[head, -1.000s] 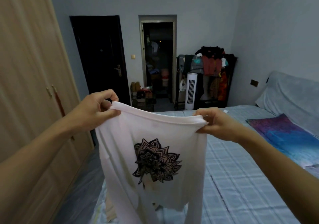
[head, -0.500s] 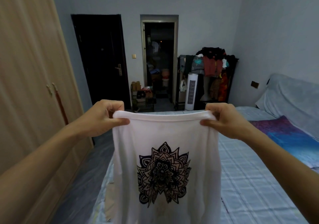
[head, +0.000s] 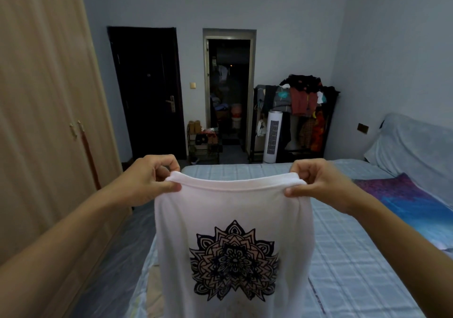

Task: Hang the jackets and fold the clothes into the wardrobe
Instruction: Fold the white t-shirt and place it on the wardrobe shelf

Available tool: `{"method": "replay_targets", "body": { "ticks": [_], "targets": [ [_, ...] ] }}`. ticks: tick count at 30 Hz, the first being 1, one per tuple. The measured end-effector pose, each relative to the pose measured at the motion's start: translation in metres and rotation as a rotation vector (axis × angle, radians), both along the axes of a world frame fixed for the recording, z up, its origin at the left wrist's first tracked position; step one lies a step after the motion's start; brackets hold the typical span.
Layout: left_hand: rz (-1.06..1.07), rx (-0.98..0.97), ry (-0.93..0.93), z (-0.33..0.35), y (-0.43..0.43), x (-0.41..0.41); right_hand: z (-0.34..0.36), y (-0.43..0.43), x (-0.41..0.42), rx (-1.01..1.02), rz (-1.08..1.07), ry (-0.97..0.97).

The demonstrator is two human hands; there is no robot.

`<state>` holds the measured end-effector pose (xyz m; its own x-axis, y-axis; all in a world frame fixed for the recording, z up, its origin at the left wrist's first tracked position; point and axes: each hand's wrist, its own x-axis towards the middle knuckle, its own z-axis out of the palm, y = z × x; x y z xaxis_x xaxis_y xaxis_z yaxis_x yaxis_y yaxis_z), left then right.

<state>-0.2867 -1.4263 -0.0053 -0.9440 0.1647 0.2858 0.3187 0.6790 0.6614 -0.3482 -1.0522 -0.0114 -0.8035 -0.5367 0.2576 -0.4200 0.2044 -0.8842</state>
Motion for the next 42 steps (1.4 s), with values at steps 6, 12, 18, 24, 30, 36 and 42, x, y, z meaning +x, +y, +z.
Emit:
{"method": "replay_targets", "body": {
  "ticks": [6, 12, 18, 24, 30, 36, 42],
  "targets": [
    [0.022, -0.029, 0.078, -0.007, -0.005, -0.003, -0.007, 0.0, -0.002, -0.013, -0.08, 0.011],
    [0.024, 0.055, 0.193, -0.005, -0.002, -0.001, -0.007, -0.005, -0.003, 0.04, -0.222, 0.239],
    [-0.411, 0.27, -0.013, 0.041, -0.006, 0.027, 0.02, 0.01, 0.018, -0.15, 0.016, 0.217],
    [-1.005, 0.663, -0.175, 0.076, 0.037, -0.004, 0.06, -0.041, 0.002, -0.569, 0.608, -0.013],
    [-0.587, 0.878, 0.137, 0.069, 0.097, -0.051, 0.063, -0.102, -0.017, -0.647, 0.198, 0.061],
    [-0.501, 0.729, 0.24, 0.062, 0.103, -0.045, 0.056, -0.097, -0.01, -0.635, 0.295, 0.006],
    [-0.382, 0.542, 0.213, 0.064, 0.093, -0.028, 0.055, -0.093, 0.003, -0.534, 0.354, -0.023]
  ]
}}
